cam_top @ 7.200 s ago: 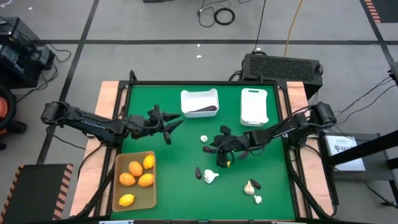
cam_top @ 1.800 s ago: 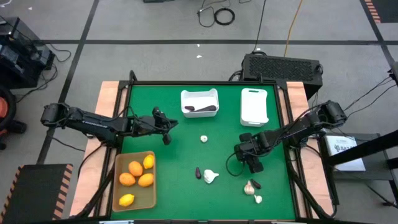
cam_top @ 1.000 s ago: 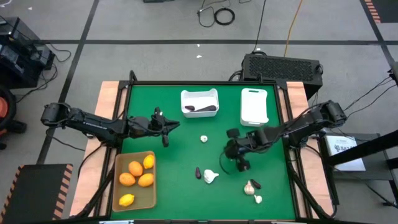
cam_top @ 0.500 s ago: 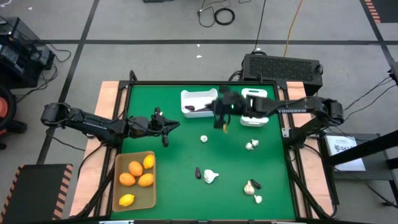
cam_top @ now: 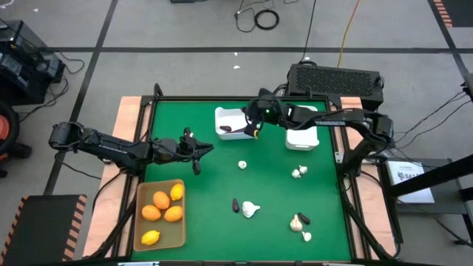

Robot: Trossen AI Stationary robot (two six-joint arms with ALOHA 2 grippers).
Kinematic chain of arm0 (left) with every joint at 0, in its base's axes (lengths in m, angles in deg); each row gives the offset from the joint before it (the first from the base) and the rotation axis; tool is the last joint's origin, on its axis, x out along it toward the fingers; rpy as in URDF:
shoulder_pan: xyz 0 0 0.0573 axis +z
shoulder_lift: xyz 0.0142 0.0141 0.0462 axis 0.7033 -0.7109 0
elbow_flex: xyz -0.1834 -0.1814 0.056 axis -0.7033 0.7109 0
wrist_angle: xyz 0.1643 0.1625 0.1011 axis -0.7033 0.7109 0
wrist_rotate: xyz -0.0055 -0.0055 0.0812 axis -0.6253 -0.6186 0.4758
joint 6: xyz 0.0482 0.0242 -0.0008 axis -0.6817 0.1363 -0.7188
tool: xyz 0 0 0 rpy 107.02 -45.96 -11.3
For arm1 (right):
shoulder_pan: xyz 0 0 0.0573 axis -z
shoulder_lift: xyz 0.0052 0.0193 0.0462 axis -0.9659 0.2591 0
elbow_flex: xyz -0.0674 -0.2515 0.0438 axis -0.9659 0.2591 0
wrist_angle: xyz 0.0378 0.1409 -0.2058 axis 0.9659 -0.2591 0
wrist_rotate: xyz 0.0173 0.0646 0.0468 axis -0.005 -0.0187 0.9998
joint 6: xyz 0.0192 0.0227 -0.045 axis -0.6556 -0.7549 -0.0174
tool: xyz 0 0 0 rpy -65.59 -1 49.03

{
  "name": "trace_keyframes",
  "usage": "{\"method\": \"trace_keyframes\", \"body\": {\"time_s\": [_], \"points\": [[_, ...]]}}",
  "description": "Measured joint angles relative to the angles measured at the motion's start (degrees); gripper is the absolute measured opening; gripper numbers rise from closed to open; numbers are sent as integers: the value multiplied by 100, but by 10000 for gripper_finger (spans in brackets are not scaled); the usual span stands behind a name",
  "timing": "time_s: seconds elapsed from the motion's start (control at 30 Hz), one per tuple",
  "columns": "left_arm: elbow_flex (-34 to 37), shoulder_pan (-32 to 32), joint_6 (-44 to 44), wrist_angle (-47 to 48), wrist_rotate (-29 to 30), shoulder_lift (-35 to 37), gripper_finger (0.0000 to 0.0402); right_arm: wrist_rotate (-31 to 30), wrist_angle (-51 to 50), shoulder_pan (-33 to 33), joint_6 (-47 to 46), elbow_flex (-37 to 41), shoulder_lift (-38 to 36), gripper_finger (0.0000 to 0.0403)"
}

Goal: Sort produce into baskets
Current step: Put the violet eggplant into the left white bin

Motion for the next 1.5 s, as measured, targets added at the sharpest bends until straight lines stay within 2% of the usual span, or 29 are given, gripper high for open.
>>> {"method": "trace_keyframes", "body": {"time_s": [0.33,0.63,0.77,0.97,1.1,1.3,1.4,1.5], "points": [[0,0,0,0,0,0,47,431,-285,126,-422,-124,192,101],[-2,0,-2,0,0,0,47,435,-2137,42,-1058,-1311,190,161],[-2,0,-4,0,0,0,47,1160,-3537,-191,-1323,-1962,188,176],[-2,0,-13,-2,0,0,47,2046,-4253,-875,-1823,-2066,182,181],[-2,0,12,-29,0,0,47,2098,-4639,-1483,-2203,-2066,182,181],[-2,0,26,-40,0,0,47,2191,-4828,-2337,-4206,-2065,184,181],[-2,0,26,-63,60,0,47,2538,-5457,-2792,-4611,-2065,184,180],[-2,1,26,-61,81,-2,47,2567,-6389,-3294,-4912,-2065,184,180]]}}
